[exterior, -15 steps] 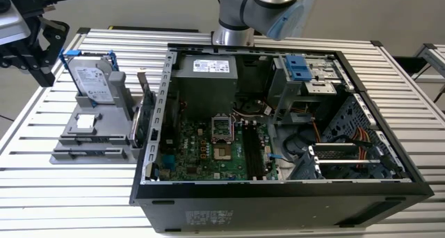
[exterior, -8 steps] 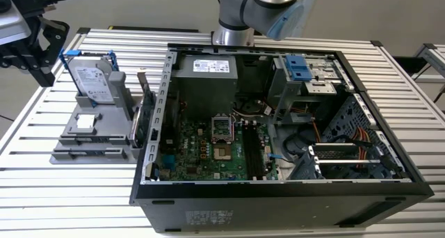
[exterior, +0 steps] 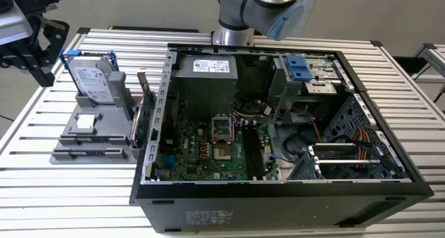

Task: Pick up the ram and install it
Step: 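Pick up the ram and move it above insertion slot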

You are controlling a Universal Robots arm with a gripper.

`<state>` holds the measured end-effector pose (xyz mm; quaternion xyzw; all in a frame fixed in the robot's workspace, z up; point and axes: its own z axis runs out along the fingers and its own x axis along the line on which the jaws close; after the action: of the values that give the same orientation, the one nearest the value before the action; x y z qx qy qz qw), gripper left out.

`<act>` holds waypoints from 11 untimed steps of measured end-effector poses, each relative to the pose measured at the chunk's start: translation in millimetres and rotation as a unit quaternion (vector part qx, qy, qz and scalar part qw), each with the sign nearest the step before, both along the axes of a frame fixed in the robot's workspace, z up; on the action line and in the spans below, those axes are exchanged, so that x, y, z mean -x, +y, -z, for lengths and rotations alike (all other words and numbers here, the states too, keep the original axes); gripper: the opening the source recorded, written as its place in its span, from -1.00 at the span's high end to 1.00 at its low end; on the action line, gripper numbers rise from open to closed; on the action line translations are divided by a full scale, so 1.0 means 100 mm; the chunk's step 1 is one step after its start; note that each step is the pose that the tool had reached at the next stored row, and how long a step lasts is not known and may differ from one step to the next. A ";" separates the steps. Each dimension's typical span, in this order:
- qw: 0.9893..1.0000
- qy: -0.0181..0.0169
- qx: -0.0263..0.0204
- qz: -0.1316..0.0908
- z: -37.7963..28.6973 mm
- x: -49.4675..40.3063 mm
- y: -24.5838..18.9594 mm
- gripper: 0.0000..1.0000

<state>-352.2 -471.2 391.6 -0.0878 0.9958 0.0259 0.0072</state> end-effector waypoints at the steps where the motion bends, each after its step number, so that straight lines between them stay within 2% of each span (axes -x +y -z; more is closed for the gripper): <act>1: 1.000 0.000 0.000 -0.001 0.000 0.000 0.000 1.00; 11: 1.000 0.000 0.000 -0.010 0.000 0.000 0.001 1.00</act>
<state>-352.2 -471.1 391.6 -0.0980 0.9948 0.0260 0.0070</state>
